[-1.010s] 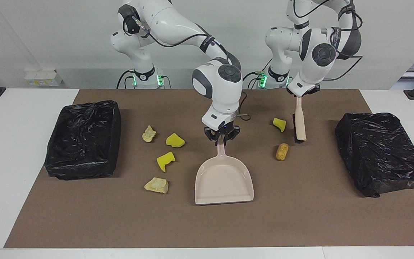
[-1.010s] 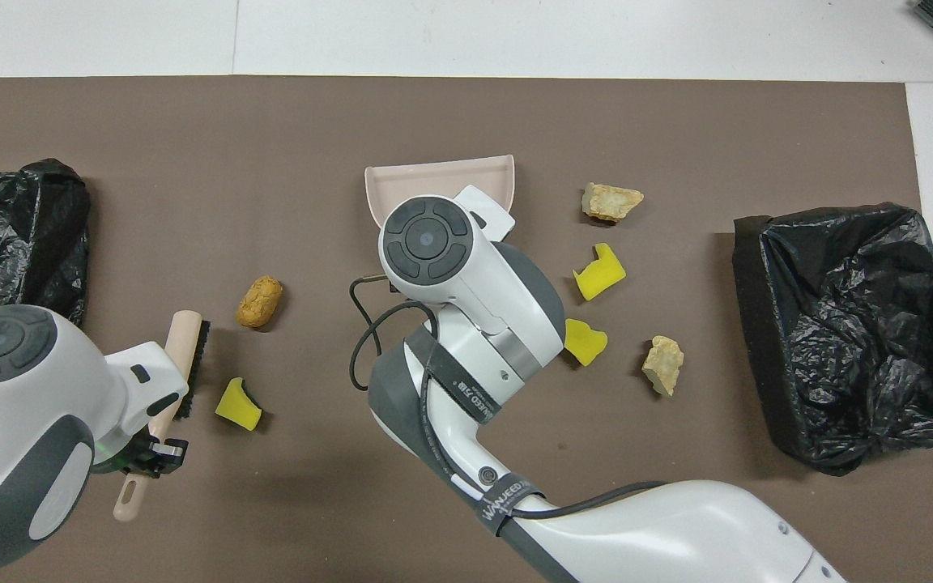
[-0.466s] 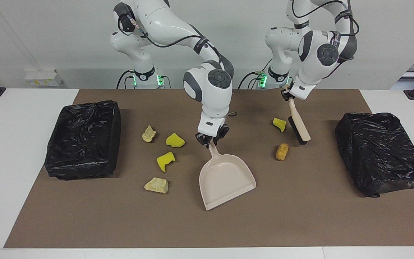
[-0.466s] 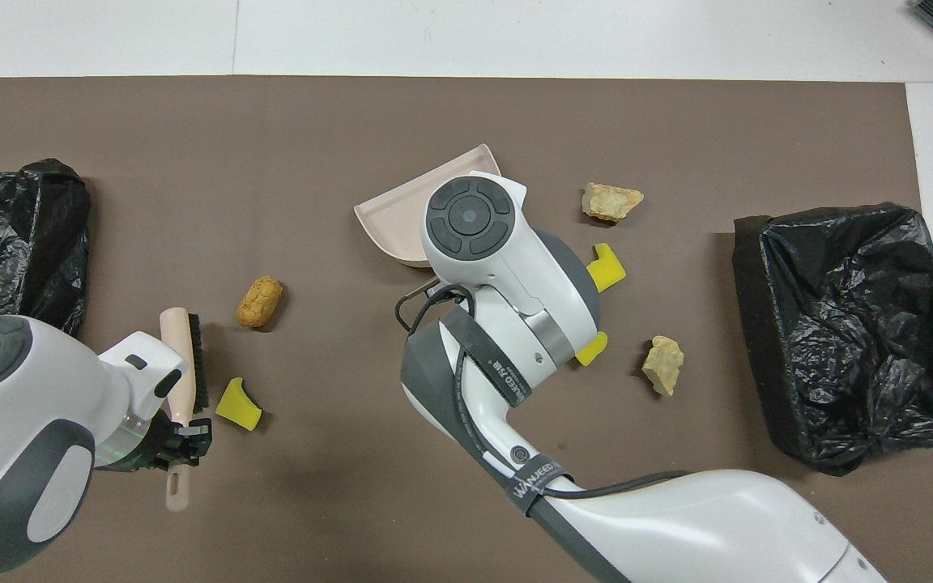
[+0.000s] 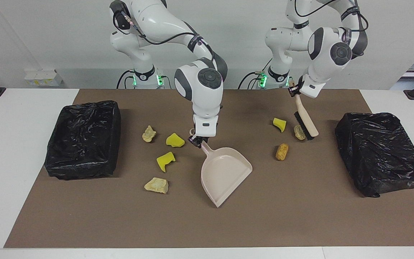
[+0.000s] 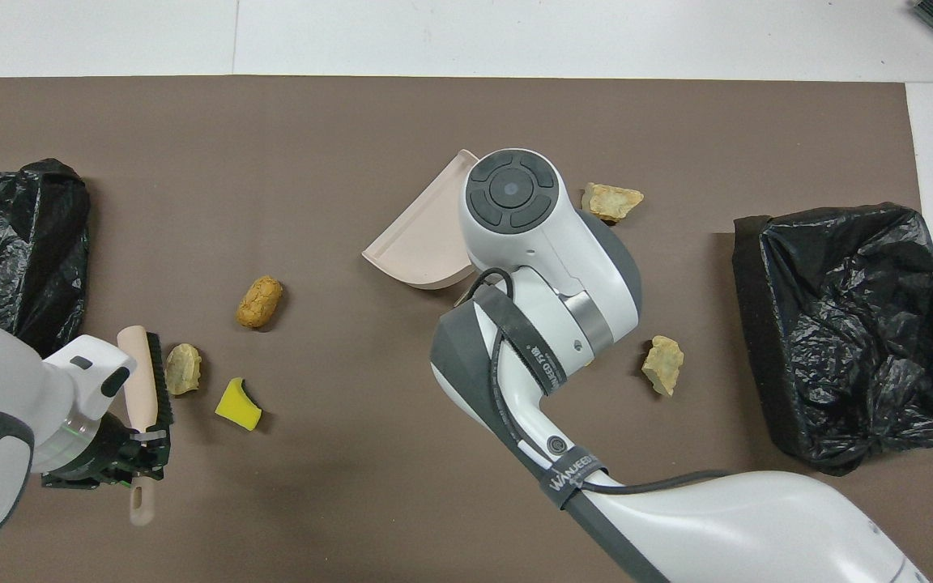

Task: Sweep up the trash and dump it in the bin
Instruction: 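Sweep bread and sponge pieces toward the dustpan with the left gripper's brush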

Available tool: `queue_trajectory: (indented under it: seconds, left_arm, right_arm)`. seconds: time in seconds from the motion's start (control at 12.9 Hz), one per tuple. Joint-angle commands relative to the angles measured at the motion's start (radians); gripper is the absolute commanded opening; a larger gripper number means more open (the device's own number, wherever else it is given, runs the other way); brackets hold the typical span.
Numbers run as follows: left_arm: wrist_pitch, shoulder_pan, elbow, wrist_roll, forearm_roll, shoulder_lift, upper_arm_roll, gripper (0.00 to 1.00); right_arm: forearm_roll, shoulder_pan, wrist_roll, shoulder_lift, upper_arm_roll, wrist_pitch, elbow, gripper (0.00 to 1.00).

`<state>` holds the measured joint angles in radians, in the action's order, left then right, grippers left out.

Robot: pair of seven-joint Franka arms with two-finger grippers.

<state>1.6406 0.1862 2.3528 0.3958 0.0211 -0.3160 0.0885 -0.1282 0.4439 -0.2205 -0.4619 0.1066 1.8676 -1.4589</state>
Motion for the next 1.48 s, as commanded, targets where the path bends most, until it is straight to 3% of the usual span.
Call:
queue_trajectory:
  seconds: [0.0, 0.23, 0.39, 0.54, 0.7, 1.17, 1.4]
  left_arm:
    - [-0.004, -0.036, 0.089, 0.012, 0.0, -0.083, -0.006, 0.0]
    - [0.034, -0.004, 0.16, 0.104, 0.0, -0.071, -0.022, 0.0]
    - [0.089, 0.1, 0.158, 0.217, 0.002, -0.055, -0.026, 0.0]
    - [0.212, 0.22, 0.152, 0.355, 0.008, 0.032, -0.027, 0.0]
    - [0.307, 0.259, 0.138, 0.405, 0.016, 0.099, -0.029, 0.0]
    - [0.361, 0.277, 0.083, 0.18, 0.016, 0.149, -0.027, 0.0]
    - [0.372, 0.285, 0.076, 0.04, 0.016, 0.152, -0.027, 0.0]
  right_arm:
    - [-0.001, -0.019, -0.153, 0.078, 0.012, -0.047, -0.044, 0.0]
    - [0.001, -0.039, -0.422, 0.146, 0.013, -0.029, -0.145, 0.0]
    - [0.002, -0.04, -0.538, 0.186, 0.013, 0.068, -0.243, 0.0]
    - [0.008, -0.045, -0.644, 0.206, 0.013, 0.152, -0.303, 0.0]
    - [0.009, -0.034, -0.747, 0.203, 0.012, 0.166, -0.311, 0.0]
    - [0.015, -0.019, -0.719, 0.16, 0.013, 0.214, -0.313, 0.0]
    - [0.085, -0.021, -0.704, 0.147, 0.013, 0.248, -0.331, 0.0]
